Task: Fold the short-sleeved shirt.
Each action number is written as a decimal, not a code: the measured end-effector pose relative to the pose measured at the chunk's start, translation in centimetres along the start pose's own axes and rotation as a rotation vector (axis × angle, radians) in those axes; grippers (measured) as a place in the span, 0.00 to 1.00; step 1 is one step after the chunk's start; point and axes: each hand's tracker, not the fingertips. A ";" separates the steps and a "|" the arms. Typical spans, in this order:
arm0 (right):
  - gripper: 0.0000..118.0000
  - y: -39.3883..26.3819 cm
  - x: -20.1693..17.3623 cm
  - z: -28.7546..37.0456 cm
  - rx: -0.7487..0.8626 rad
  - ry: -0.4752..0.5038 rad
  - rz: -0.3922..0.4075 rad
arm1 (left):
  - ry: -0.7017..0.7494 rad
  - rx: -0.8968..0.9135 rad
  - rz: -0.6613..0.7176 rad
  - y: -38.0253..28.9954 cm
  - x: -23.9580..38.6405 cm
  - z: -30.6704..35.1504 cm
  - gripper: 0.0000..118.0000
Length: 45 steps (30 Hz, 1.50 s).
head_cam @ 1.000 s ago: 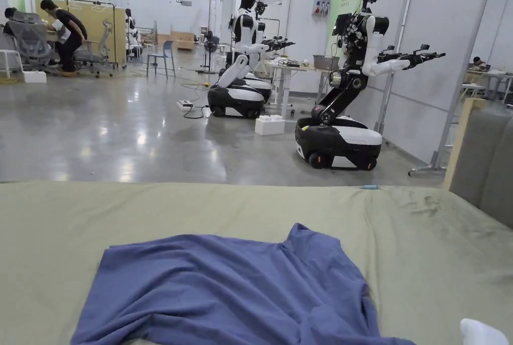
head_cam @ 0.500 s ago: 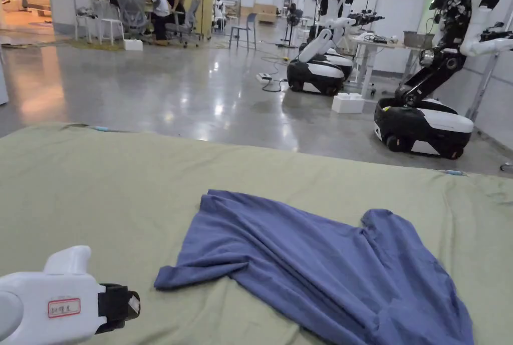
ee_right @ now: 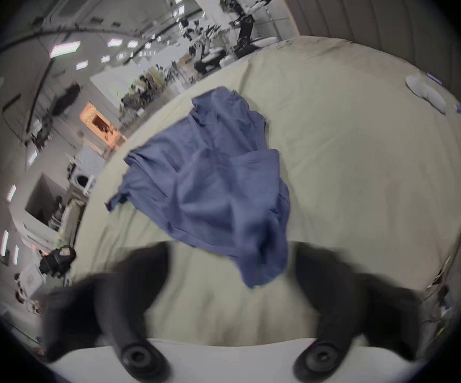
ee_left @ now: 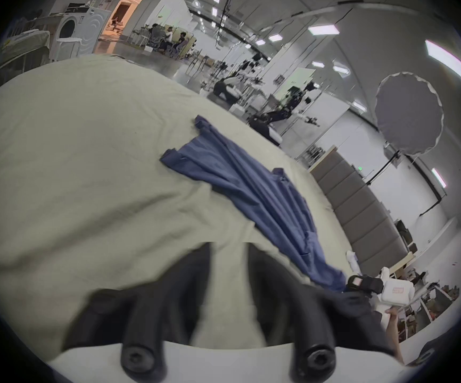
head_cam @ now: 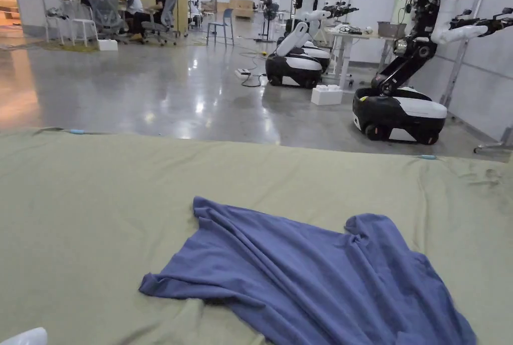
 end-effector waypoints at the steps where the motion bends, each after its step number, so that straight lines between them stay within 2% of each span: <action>1: 0.98 -0.5 -0.4 0.6 0.034 0.040 -0.010 | 0.001 -0.002 0.004 -0.3 0.5 0.1 0.74; 2: 0.97 -0.8 -0.9 1.6 0.071 0.080 -0.014 | 0.002 -0.009 0.001 -0.4 0.9 0.2 0.71; 3: 0.91 -1.0 -1.5 2.1 0.058 0.078 -0.008 | -0.010 -0.010 0.000 -0.4 1.2 0.4 0.63; 4: 0.50 -1.2 -2.0 2.5 0.048 0.065 -0.002 | -0.001 -0.022 -0.012 -0.4 1.5 0.3 0.24; 5: 0.02 -1.4 -2.7 2.8 0.053 0.059 0.036 | 0.017 -0.031 -0.046 -0.3 2.0 0.2 0.00; 7: 0.02 -1.5 -3.6 2.2 0.060 -0.034 0.132 | 0.075 -0.048 -0.099 -0.3 2.7 -0.4 0.00; 8: 0.02 -1.4 -3.8 2.5 0.091 -0.074 0.139 | 0.094 -0.052 -0.115 -0.1 2.9 -0.6 0.00; 9: 0.02 -0.9 -3.9 2.2 0.031 -0.058 0.174 | 0.102 -0.087 -0.152 0.2 3.5 -0.9 0.00; 13: 0.02 0.5 -4.8 1.3 0.016 0.018 0.159 | 0.057 -0.089 -0.168 2.8 3.9 -2.8 0.00; 17: 0.02 2.6 -5.6 0.4 0.029 0.067 0.152 | -0.037 -0.070 -0.151 10.4 3.8 -7.6 0.00; 18: 0.02 3.2 -5.8 0.1 0.035 0.082 0.149 | -0.047 -0.072 -0.162 12.9 3.7 -9.5 0.10; 20: 0.02 4.6 -5.8 -0.2 0.043 0.100 0.130 | -0.061 -0.085 -0.145 18.1 3.0 -14.2 0.72; 21: 0.02 5.2 -5.9 -0.5 0.052 0.104 0.117 | -0.039 -0.123 -0.121 20.8 2.9 -17.2 0.92; 22: 0.02 5.7 -6.0 -0.9 0.057 0.105 0.105 | -0.013 -0.146 -0.097 22.9 2.4 -19.7 0.94; 24: 0.02 7.2 -5.9 -1.6 0.073 0.092 0.078 | 0.051 -0.169 -0.103 27.6 1.6 -26.1 0.94; 26: 0.02 8.4 -6.1 -2.4 0.083 0.068 0.066 | 0.195 -0.205 -0.137 30.8 0.9 -31.9 0.94; 28: 0.02 9.5 -6.1 -2.9 0.093 0.036 0.070 | 0.327 -0.261 -0.158 32.5 0.3 -37.1 0.93; 31: 0.02 10.8 -6.3 -3.5 0.103 -0.003 0.078 | 0.409 -0.336 -0.222 32.8 -0.6 -42.6 0.93; 34: 0.02 11.8 -6.3 -4.1 0.110 -0.042 0.087 | 0.381 -0.369 -0.277 32.2 -0.6 -45.8 0.93; 37: 0.02 12.0 -6.6 -4.8 0.101 -0.054 0.101 | 0.406 -0.386 -0.355 31.3 -0.1 -48.3 0.93; 40: 0.02 11.9 -6.8 -5.3 0.073 -0.040 0.111 | 0.480 -0.487 -0.397 29.8 -0.1 -51.1 0.92; 42: 0.02 11.7 -7.3 -5.3 0.048 -0.015 0.111 | 0.484 -0.505 -0.424 28.4 -0.3 -51.5 0.82; 43: 0.02 11.7 -7.5 -5.3 0.044 -0.010 0.116 | 0.482 -0.444 -0.425 28.4 -0.2 -51.0 0.82; 45: 0.02 12.0 -8.1 -5.2 0.039 -0.005 0.127 | 0.474 -0.438 -0.364 28.6 -0.3 -50.1 0.75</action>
